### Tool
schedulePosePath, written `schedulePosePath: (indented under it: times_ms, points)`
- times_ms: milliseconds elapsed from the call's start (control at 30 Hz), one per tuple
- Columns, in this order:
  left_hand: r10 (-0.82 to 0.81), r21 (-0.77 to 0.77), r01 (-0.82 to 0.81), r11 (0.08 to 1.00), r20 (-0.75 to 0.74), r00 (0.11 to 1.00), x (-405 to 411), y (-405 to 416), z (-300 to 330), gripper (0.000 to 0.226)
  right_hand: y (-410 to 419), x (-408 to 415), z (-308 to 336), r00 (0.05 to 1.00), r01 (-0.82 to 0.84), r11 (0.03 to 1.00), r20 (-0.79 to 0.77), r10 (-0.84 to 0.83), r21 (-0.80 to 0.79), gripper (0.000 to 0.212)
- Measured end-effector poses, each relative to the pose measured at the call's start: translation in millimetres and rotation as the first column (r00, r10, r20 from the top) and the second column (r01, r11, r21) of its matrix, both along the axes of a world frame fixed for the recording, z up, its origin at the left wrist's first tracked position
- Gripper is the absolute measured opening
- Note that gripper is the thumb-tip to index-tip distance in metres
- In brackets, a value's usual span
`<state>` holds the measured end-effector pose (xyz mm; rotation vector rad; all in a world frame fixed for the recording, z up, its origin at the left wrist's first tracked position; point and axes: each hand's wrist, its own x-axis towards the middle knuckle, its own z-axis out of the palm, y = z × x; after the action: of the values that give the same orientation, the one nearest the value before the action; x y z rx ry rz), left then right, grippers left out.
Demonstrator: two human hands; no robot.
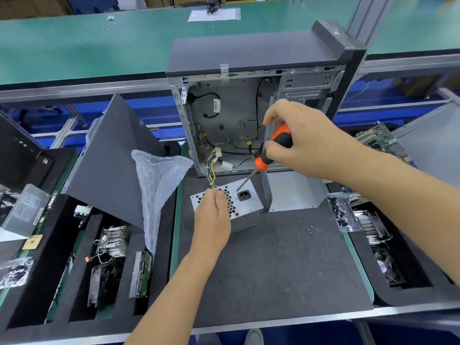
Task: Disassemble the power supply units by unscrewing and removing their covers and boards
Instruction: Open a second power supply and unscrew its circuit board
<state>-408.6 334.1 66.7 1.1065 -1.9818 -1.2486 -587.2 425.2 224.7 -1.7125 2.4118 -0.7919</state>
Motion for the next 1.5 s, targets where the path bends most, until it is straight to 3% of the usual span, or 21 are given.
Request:
schedulePosePath:
  times_ms: [67, 133, 267, 333, 367, 500, 600, 733, 833, 1000, 1067, 1133, 1200, 1333, 1400, 1500]
  points:
    - [0.026, 0.157, -0.006, 0.988, -0.128, 0.991, 1, 3, 6, 0.04, 5, -6, -6, 0.994, 0.084, 0.994, 0.074, -0.079, -0.068, 0.021]
    - [0.086, 0.422, 0.033, 0.906, -0.26, 0.962, 0, 7, 10, 0.047, 12, -9, -14, 0.965, 0.187, 0.976, 0.206, -0.16, -0.115, 0.018]
    - [0.214, 0.814, 0.133, 0.565, -0.301, 0.929, -3, 16, 6, 0.047, 25, -13, -43, 0.779, 0.407, 0.906, 0.563, -0.278, -0.116, 0.012]
    - [0.231, 0.911, 0.164, 0.379, -0.265, 0.936, -1, 24, -3, 0.036, 32, -13, -61, 0.641, 0.478, 0.875, 0.712, -0.285, -0.081, 0.009]
    - [0.224, 0.929, 0.167, 0.329, -0.249, 0.942, -1, 28, -9, 0.03, 35, -12, -70, 0.57, 0.504, 0.861, 0.774, -0.275, -0.065, 0.008]
    - [0.154, 0.924, 0.087, 0.372, -0.153, 0.976, 1, 40, -42, 0.012, 50, -6, -106, 0.289, 0.602, 0.799, 0.935, -0.204, -0.012, 0.009]
    - [0.127, 0.922, -0.011, 0.386, -0.042, 0.991, 3, 41, -67, 0.013, 60, -1, -125, 0.15, 0.642, 0.765, 0.969, -0.196, 0.055, 0.008]
    - [0.052, 0.848, -0.083, 0.523, 0.065, 0.997, 8, 40, -90, 0.012, 74, 3, -137, 0.034, 0.694, 0.714, 0.986, -0.165, 0.095, 0.01]
    - [-0.046, 0.751, -0.067, 0.657, 0.129, 0.991, 2, 42, -97, 0.012, 83, 4, -142, 0.005, 0.704, 0.701, 0.986, -0.165, 0.114, 0.008]
    - [-0.129, 0.687, 0.002, 0.727, 0.133, 0.983, -18, 51, -99, 0.038, 90, 2, -148, -0.032, 0.711, 0.692, 0.989, -0.142, 0.122, 0.007]
    - [-0.216, 0.556, 0.092, 0.826, 0.161, 0.963, -25, 56, -99, 0.036, 92, -1, -149, -0.035, 0.719, 0.685, 0.991, -0.129, 0.115, 0.008]
    - [-0.327, 0.297, 0.254, 0.921, 0.229, 0.917, -32, 60, -100, 0.042, 93, -5, -150, -0.035, 0.729, 0.676, 0.992, -0.12, 0.107, 0.009]
    - [-0.45, 0.04, 0.463, 0.886, 0.323, 0.833, -40, 65, -104, 0.052, 95, -9, -151, -0.033, 0.74, 0.666, 0.994, -0.101, 0.092, 0.008]
    - [-0.64, -0.144, 0.745, 0.652, 0.422, 0.642, -59, 75, -110, 0.063, 101, -14, -156, -0.034, 0.758, 0.647, 0.996, -0.085, 0.081, 0.006]
    - [-0.661, -0.261, 0.791, 0.553, 0.441, 0.607, -69, 80, -110, 0.064, 105, -15, -159, -0.028, 0.763, 0.642, 0.996, -0.082, 0.074, 0.006]
    - [-0.669, -0.376, 0.796, 0.475, 0.433, 0.604, -83, 87, -118, 0.06, 109, -12, -165, -0.004, 0.79, 0.61, 0.997, -0.08, 0.052, 0.006]
